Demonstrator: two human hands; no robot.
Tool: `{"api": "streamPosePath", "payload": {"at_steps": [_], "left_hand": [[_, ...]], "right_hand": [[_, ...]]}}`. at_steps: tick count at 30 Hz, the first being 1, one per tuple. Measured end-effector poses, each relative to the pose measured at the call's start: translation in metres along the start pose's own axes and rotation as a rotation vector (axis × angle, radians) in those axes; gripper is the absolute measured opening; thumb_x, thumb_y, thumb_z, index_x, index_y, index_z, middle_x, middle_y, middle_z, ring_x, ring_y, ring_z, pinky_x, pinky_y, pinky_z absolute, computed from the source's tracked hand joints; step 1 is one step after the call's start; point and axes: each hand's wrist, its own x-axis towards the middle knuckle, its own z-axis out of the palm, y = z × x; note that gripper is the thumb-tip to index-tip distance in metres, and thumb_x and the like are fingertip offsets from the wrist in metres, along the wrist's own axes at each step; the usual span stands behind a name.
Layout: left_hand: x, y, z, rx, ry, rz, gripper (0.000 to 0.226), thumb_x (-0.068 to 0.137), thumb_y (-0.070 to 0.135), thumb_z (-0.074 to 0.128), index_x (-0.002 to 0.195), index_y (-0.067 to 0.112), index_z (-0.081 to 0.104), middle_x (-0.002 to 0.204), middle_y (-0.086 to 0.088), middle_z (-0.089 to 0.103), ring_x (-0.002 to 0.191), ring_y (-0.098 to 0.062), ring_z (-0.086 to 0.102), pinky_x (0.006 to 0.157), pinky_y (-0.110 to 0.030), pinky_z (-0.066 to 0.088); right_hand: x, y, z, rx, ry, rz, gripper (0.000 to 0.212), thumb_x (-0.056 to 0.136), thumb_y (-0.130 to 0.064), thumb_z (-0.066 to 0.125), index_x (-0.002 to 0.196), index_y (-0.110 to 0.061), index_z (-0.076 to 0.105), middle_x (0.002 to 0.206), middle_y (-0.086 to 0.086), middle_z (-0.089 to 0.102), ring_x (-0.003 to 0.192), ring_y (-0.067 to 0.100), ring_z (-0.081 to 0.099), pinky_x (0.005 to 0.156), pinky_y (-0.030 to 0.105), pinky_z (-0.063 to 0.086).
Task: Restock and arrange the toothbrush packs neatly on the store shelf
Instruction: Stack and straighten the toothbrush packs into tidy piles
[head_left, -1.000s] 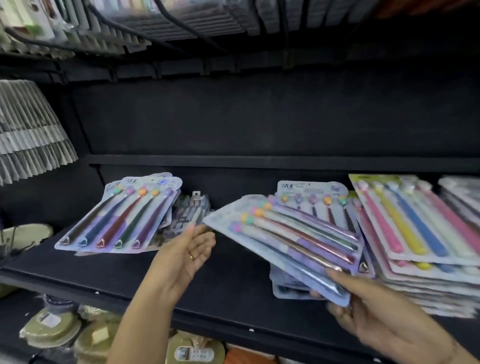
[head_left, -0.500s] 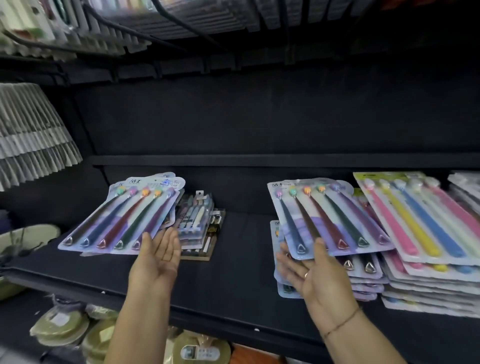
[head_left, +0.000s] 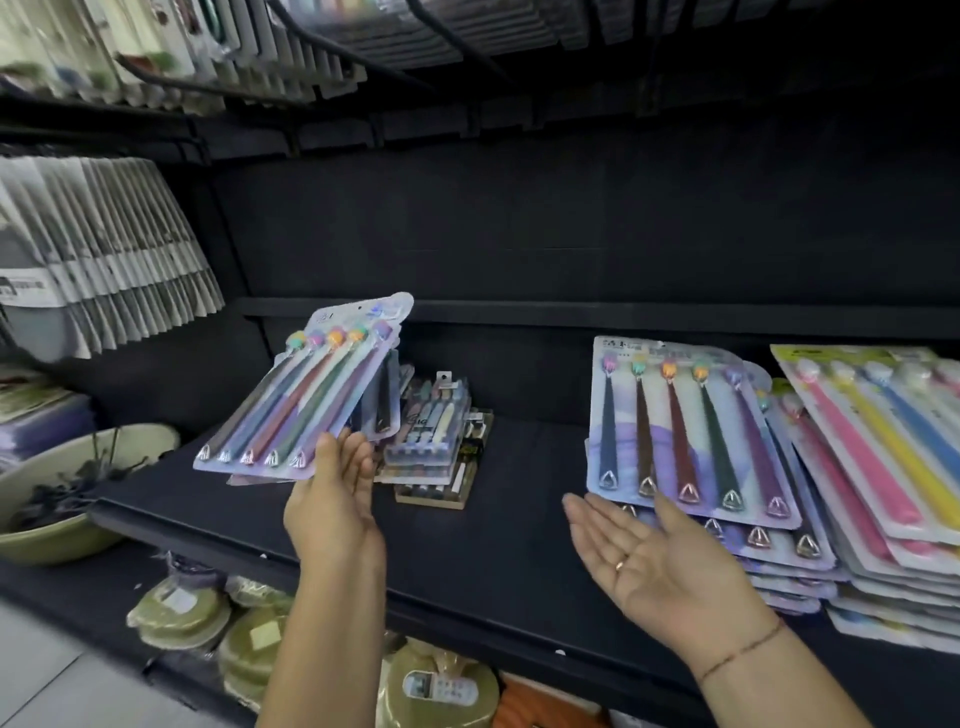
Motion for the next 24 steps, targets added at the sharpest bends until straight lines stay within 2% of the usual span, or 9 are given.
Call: {"api": "streamPosePath", "payload": {"at_steps": [2, 4, 9, 13, 15, 17, 20, 21, 24], "left_hand": [[-0.014, -0.002, 0.005, 0.036, -0.047, 0.024, 0.018, 0.098, 0.021, 0.057, 0.094, 0.006, 0.066, 0.082, -0.003, 0.072, 0.074, -0.009, 0.069, 0.071, -0.018, 0.057], [-0.033, -0.009, 0.011, 0.057, -0.101, 0.03, 0.018, 0.097, 0.019, 0.058, 0.096, 0.003, 0.067, 0.079, -0.004, 0.073, 0.073, -0.011, 0.069, 0.072, -0.018, 0.057], [-0.09, -0.042, 0.026, 0.148, -0.274, -0.021, 0.018, 0.095, 0.014, 0.059, 0.087, 0.004, 0.071, 0.074, -0.008, 0.072, 0.066, -0.012, 0.065, 0.063, -0.019, 0.055], [-0.135, -0.067, 0.028, 0.285, -0.473, -0.128, 0.022, 0.092, 0.016, 0.063, 0.077, 0.007, 0.077, 0.075, -0.015, 0.072, 0.064, -0.017, 0.063, 0.064, -0.028, 0.054], [-0.146, -0.075, 0.029, 0.353, -0.594, -0.196, 0.022, 0.092, 0.017, 0.063, 0.078, 0.009, 0.079, 0.075, -0.013, 0.073, 0.065, -0.015, 0.063, 0.063, -0.026, 0.054], [-0.149, -0.081, 0.03, 0.42, -0.681, -0.25, 0.019, 0.088, 0.025, 0.067, 0.083, 0.01, 0.078, 0.075, -0.008, 0.073, 0.066, -0.012, 0.063, 0.063, -0.021, 0.051], [-0.14, -0.091, 0.028, 0.467, -0.603, -0.322, 0.062, 0.071, 0.059, 0.073, 0.1, 0.005, 0.062, 0.086, -0.007, 0.068, 0.078, -0.018, 0.068, 0.068, -0.024, 0.051], [-0.136, -0.091, 0.028, 0.473, -0.57, -0.325, 0.069, 0.069, 0.066, 0.07, 0.105, 0.008, 0.057, 0.093, -0.004, 0.066, 0.086, -0.017, 0.067, 0.071, -0.023, 0.049], [-0.126, -0.089, 0.03, 0.491, -0.601, -0.313, 0.051, 0.087, 0.058, 0.052, 0.127, 0.028, 0.046, 0.113, 0.018, 0.053, 0.091, 0.009, 0.051, 0.082, -0.018, 0.037]], "right_hand": [[0.001, 0.006, 0.003, 0.034, -0.014, 0.012, 0.059, 0.102, -0.043, 0.038, 0.121, 0.011, 0.054, 0.104, 0.027, 0.07, 0.09, 0.033, 0.071, 0.078, 0.041, 0.058], [0.003, 0.008, 0.004, -0.017, -0.05, 0.014, 0.056, 0.102, -0.041, 0.04, 0.123, 0.009, 0.055, 0.107, 0.026, 0.07, 0.097, 0.033, 0.07, 0.079, 0.041, 0.058], [-0.004, 0.008, 0.025, -0.439, -0.214, -0.214, 0.051, 0.085, -0.047, 0.053, 0.122, -0.014, 0.057, 0.112, 0.01, 0.072, 0.104, 0.022, 0.069, 0.085, 0.036, 0.054], [-0.01, 0.002, 0.028, -0.59, -0.126, -0.544, 0.036, 0.089, -0.021, 0.063, 0.122, -0.011, 0.055, 0.074, 0.005, 0.069, 0.053, 0.016, 0.059, 0.043, 0.026, 0.043], [-0.013, -0.006, 0.018, -0.585, 0.014, -0.645, 0.027, 0.094, -0.007, 0.059, 0.121, -0.009, 0.056, 0.072, 0.003, 0.069, 0.048, 0.012, 0.059, 0.037, 0.022, 0.041], [-0.013, -0.023, 0.005, -0.613, 0.072, -0.707, 0.028, 0.095, -0.003, 0.056, 0.121, -0.015, 0.058, 0.085, 0.005, 0.074, 0.066, 0.015, 0.07, 0.049, 0.027, 0.054], [-0.012, -0.057, -0.011, -0.753, 0.147, -0.713, 0.034, 0.096, -0.001, 0.053, 0.124, -0.017, 0.06, 0.102, 0.012, 0.073, 0.093, 0.027, 0.07, 0.085, 0.043, 0.057], [-0.015, -0.068, -0.015, -0.816, 0.166, -0.708, 0.033, 0.096, -0.001, 0.051, 0.121, -0.019, 0.062, 0.104, 0.01, 0.073, 0.093, 0.025, 0.07, 0.085, 0.039, 0.056], [-0.021, -0.092, -0.023, -0.856, 0.188, -0.725, 0.034, 0.098, 0.004, 0.045, 0.095, -0.026, 0.061, 0.086, -0.01, 0.07, 0.074, 0.005, 0.067, 0.062, 0.016, 0.055]]}}
